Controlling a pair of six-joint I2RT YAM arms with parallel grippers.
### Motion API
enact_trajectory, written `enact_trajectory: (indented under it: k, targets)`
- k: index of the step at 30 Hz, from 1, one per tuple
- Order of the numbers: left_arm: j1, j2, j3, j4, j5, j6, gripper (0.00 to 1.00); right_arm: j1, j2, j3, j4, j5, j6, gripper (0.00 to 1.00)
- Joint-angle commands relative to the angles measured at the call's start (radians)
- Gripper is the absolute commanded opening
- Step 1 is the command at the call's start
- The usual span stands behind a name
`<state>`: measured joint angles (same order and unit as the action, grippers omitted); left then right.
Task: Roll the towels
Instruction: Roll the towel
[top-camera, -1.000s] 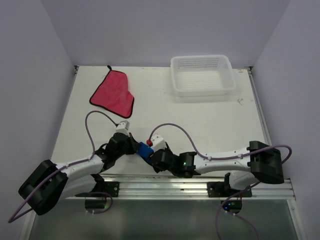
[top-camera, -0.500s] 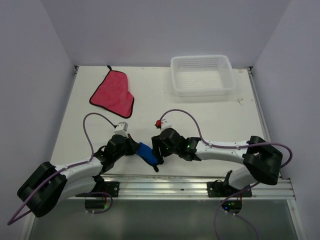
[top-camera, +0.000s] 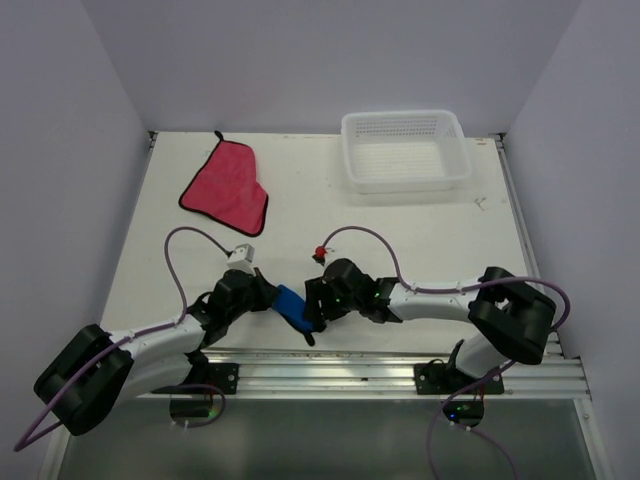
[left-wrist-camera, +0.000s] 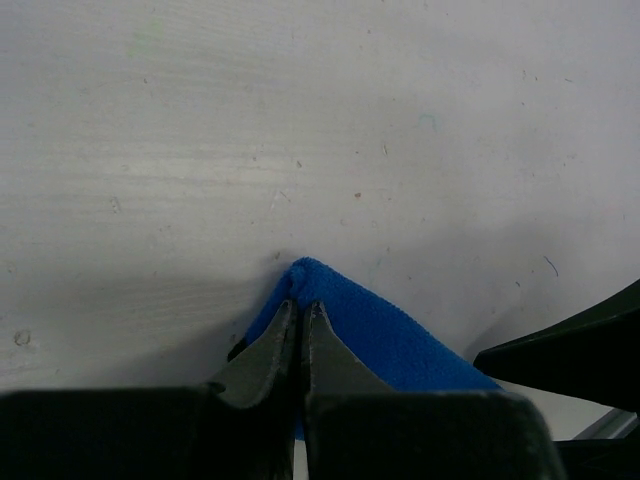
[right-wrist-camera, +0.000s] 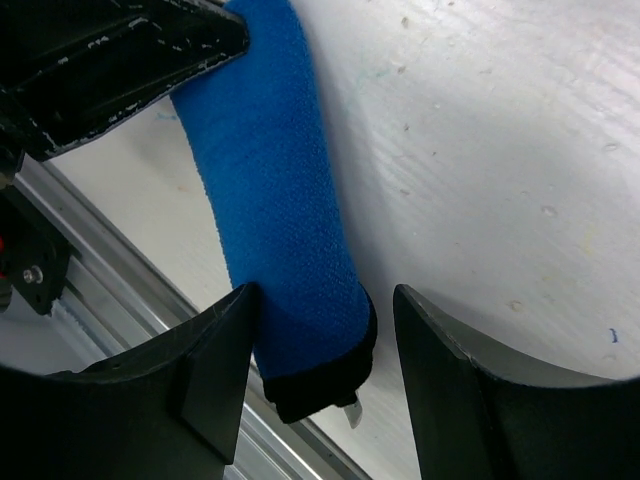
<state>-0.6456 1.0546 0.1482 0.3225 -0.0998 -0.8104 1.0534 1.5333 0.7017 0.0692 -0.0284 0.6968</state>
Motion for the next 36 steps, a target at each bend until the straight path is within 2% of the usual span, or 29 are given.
enact_trajectory:
  k: [1,8,16,19,20,23,24,25,29,30,32,33,36]
  targets:
    - [-0.002,-0.001,-0.035,-0.088,-0.077,-0.019,0.00,0.005,0.019,-0.025,0.076,-0.082,0.035,0.61]
    - [-0.037,-0.008,-0.036,-0.102,-0.123,-0.044,0.00,0.028,0.071,-0.021,0.080,-0.079,0.030,0.60]
    - [-0.046,-0.038,-0.047,-0.111,-0.152,-0.073,0.00,0.138,0.123,0.031,-0.051,0.088,-0.016,0.52]
    - [-0.046,-0.064,-0.056,-0.109,-0.156,-0.084,0.00,0.160,0.152,0.047,-0.066,0.134,-0.013,0.43]
    - [-0.048,-0.070,-0.059,-0.108,-0.158,-0.084,0.00,0.161,0.160,0.051,-0.066,0.142,-0.011,0.35]
    - [-0.046,-0.082,-0.058,-0.109,-0.156,-0.085,0.00,0.165,0.166,0.068,-0.112,0.160,-0.013,0.26]
    - [-0.048,-0.081,-0.055,-0.112,-0.156,-0.085,0.00,0.168,0.165,0.084,-0.123,0.182,-0.019,0.18]
    - [-0.048,-0.082,-0.046,-0.115,-0.156,-0.085,0.00,0.171,0.163,0.091,-0.152,0.199,-0.023,0.15]
    - [-0.046,-0.094,0.017,-0.196,-0.181,-0.082,0.00,0.180,0.136,0.124,-0.230,0.298,-0.048,0.00]
    - [-0.048,-0.106,0.037,-0.220,-0.193,-0.075,0.09,0.178,0.122,0.134,-0.245,0.317,-0.059,0.00]
    - [-0.045,-0.117,0.108,-0.290,-0.227,-0.059,0.21,0.178,0.108,0.147,-0.290,0.379,-0.074,0.00]
    - [-0.043,-0.120,0.137,-0.313,-0.236,-0.049,0.35,0.178,0.097,0.163,-0.308,0.404,-0.097,0.00]
    - [-0.025,-0.110,0.263,-0.427,-0.276,0.011,0.48,0.178,0.085,0.200,-0.373,0.487,-0.138,0.00]
